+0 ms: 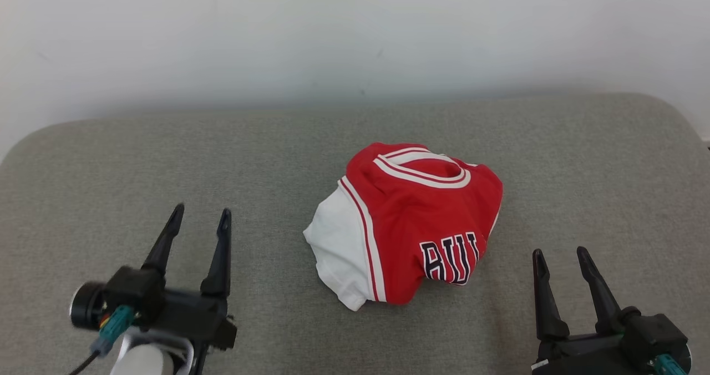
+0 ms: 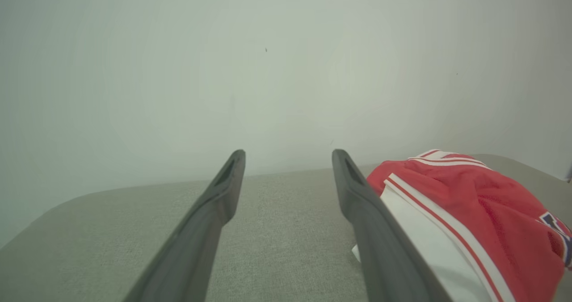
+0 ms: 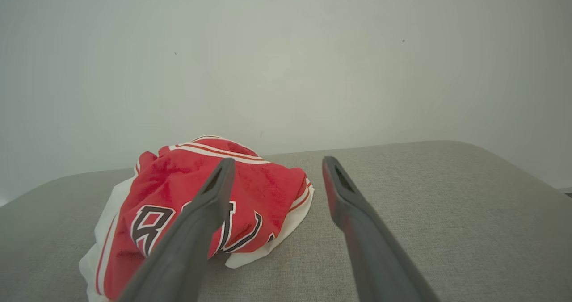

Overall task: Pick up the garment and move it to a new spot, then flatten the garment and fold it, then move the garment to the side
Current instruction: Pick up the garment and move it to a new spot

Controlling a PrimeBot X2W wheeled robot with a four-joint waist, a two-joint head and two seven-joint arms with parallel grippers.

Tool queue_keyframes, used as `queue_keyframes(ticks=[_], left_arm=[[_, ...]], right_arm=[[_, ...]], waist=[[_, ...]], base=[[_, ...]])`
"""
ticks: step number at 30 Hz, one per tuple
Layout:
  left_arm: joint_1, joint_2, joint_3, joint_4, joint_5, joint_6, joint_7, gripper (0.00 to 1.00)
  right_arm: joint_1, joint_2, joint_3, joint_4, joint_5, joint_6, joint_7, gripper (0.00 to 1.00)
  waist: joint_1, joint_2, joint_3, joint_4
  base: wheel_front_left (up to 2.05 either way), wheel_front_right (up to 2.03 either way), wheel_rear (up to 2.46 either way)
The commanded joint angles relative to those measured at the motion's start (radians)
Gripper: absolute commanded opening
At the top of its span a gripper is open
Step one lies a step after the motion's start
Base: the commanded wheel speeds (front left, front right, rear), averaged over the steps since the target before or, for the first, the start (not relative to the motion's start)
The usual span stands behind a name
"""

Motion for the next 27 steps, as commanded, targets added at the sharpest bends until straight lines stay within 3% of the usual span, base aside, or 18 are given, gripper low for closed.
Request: queue_keyframes(ticks=[1,5,13,27], left_arm=[[-0.036,0.006,-0.019,0.011,-0.013,0.001,-0.003,1.0],[-0.175,0.039,-0.127,0.087,-0.061,0.001,-0.002,1.0],[-0.397,0.038,-0.338,0.252,-0.152,0.001,0.056,1.0],[-0.554,0.089,-0.549,0.528,-0.302,0.001,0.137,1.0]], right_arm=[[-0.015,-0.001,-0.001,-0.003,0.003,-0.002,0.0,1.0],[-0.027,0.0,-0.004,-0.005,0.007,-0.002,0.0,1.0],[-0.057,0.002,-0.009,-0.006,0.014,-0.002,0.0,1.0],[-0.079,0.004,-0.011,-0.01,0.023,-0.002,0.0,1.0]], waist=[[0.0,-0.0001,0.026,-0.028],[0.0,-0.0001,0.063,-0.069],[0.0,-0.0001,0.12,-0.144],[0.0,-0.0001,0.166,-0.212]], base=[[0.0,0.0,0.0],[0.0,0.0,0.0],[0.0,0.0,0.0],[0.0,0.0,0.0]])
